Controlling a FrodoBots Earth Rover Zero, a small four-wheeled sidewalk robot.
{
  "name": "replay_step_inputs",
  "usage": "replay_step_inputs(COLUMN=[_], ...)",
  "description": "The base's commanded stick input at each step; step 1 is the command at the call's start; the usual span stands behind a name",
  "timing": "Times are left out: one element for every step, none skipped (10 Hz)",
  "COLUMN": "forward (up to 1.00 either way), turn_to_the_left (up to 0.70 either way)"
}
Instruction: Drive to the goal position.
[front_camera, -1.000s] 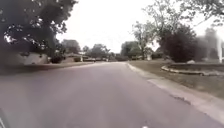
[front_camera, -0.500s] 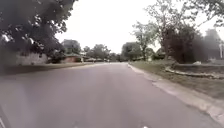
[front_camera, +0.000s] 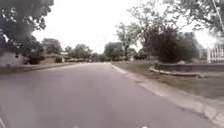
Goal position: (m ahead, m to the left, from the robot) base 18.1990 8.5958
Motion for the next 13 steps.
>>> replay_step_inputs(forward=[0.7,0.7,0.7,0.7,0.7,0.7,0.7,0.7,0.7,0.7,0.7,0.7,0.7], turn_to_the_left=[0.0,0.0,0.0,0.0,0.0,0.0,0.0,0.0,0.0,0.0,0.0,0.0,0.0])
